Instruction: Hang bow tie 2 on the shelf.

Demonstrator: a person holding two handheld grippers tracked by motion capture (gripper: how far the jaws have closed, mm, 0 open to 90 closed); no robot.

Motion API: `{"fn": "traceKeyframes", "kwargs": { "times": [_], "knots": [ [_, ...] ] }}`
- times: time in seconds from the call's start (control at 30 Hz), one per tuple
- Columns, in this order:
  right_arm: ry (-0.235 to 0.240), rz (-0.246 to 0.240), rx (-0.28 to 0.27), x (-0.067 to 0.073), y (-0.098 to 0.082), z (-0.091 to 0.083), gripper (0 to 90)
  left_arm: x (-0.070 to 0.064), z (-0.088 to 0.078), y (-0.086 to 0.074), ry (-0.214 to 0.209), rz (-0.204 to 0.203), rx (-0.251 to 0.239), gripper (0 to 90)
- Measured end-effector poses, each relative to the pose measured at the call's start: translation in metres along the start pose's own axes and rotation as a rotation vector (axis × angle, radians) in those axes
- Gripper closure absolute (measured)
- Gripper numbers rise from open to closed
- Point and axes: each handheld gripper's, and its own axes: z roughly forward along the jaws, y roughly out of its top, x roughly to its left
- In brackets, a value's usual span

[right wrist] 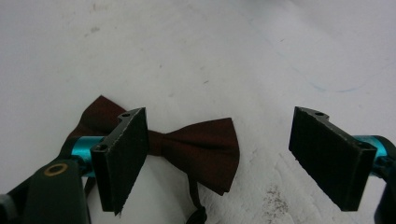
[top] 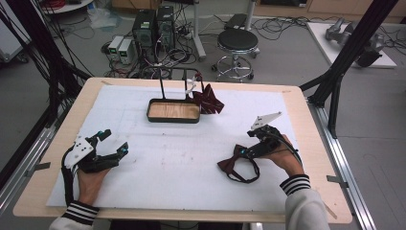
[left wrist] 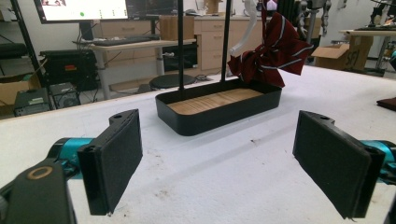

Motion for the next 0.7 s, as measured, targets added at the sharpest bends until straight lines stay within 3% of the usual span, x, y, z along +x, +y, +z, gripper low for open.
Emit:
{"fn": "traceKeyframes", "kwargs": {
  "times": [0.3,0.4,0.7],
  "knots": [
    [0.027,-0.028,0.064,0.002,-0.001,0.01,22.9,0.0,0.0,0.0,0.0,0.0,0.0,16.0],
    [0.036,-0.068,0.109,0.001,-0.003,0.016,23.1,0.0,0.0,0.0,0.0,0.001,0.0,16.0],
    [0.067,-0.112,0.164,0.002,-0.005,0.026,28.4,0.0,0.0,0.0,-0.001,0.0,0.0,16.0]
  ]
}}
